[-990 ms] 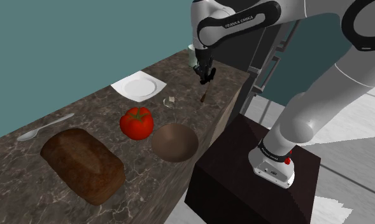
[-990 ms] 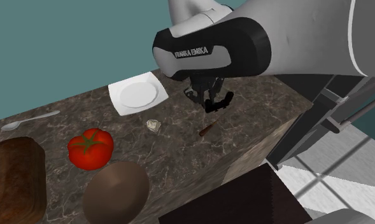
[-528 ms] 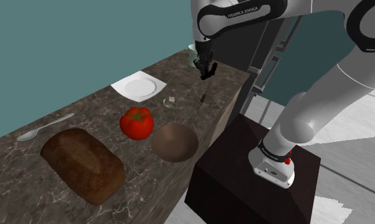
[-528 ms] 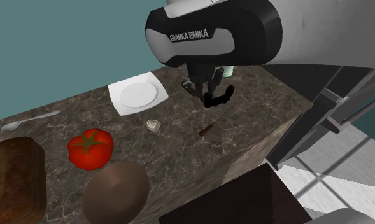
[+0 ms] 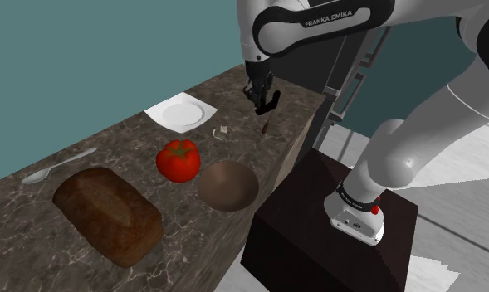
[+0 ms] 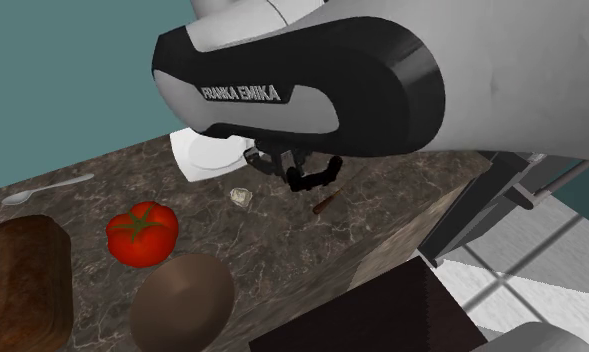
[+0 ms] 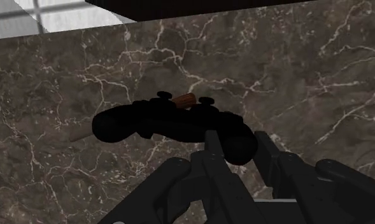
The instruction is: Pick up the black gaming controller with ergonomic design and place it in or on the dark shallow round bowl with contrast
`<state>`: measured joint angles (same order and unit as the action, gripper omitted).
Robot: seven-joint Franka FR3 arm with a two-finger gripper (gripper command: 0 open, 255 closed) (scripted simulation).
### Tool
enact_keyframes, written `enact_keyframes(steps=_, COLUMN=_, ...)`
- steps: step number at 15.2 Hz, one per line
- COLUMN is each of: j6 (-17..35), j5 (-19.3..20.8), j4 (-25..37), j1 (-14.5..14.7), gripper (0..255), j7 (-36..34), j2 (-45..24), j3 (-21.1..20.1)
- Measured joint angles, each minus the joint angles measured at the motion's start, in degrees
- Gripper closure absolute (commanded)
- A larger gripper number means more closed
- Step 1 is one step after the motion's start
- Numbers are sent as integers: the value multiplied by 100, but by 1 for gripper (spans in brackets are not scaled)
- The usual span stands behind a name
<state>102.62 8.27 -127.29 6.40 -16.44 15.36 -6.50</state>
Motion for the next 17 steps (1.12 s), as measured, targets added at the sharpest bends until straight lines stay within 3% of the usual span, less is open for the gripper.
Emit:
enact_keyframes(steps=9, j6=-362, j5=-484, j4=125, j1=586, gripper=255, j7=-1177, j2=87, j3=-810)
enact_keyframes(steps=17, j6=-601, j5=-755, j4=736, j1=1032, gripper=255, j7=-2278, j2=-378, j3=-1531)
